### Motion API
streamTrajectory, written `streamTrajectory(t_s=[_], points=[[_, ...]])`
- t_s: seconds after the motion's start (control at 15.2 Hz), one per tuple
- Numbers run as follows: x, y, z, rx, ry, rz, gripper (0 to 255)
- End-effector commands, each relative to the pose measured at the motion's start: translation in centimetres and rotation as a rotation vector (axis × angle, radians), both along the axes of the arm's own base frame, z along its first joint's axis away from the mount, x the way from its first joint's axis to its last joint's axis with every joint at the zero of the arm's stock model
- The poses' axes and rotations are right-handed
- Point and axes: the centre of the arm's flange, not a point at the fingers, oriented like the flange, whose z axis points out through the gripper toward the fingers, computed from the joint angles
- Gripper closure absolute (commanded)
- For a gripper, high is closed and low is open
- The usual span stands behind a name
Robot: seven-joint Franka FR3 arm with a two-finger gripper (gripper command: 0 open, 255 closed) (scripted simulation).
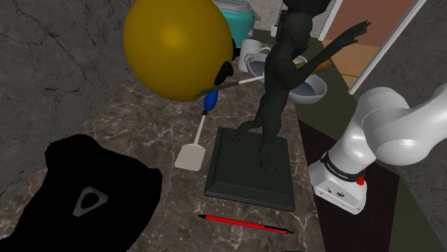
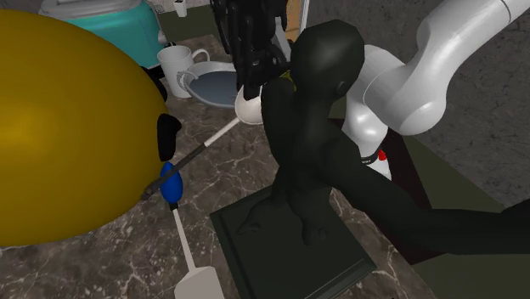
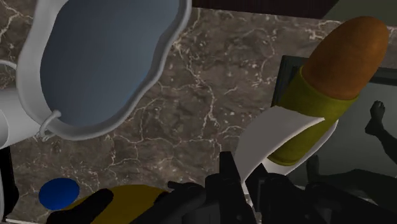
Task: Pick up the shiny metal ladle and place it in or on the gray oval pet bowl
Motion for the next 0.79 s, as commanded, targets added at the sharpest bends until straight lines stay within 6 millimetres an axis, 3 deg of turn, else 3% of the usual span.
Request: streamTrajectory(t_s=[0.0,0.73], points=[[-0.1,-1.2,0.5,0.0,-0.001,0.0,255],[-0.5,-15.7,1.9,0.0,-0.001,0.0,255]])
